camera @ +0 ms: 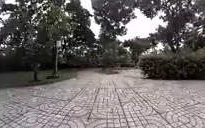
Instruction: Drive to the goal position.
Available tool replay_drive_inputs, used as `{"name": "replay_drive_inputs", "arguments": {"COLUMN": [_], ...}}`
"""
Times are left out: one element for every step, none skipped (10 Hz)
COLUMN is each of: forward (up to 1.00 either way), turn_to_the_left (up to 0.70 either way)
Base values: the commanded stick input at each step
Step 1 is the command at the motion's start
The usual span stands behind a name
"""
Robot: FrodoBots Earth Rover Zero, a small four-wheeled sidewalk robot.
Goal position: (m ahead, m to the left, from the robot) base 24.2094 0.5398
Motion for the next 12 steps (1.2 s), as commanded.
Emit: {"name": "replay_drive_inputs", "arguments": {"forward": [1.0, 1.0, 1.0, 1.0, 1.0, 1.0, 1.0, 1.0, 1.0, 1.0, 1.0, 1.0], "turn_to_the_left": [0.0, 0.0, 0.14, 0.13, 0.0, 0.0, 0.0, 0.0, 0.0, 0.0, 0.0, 0.0]}}
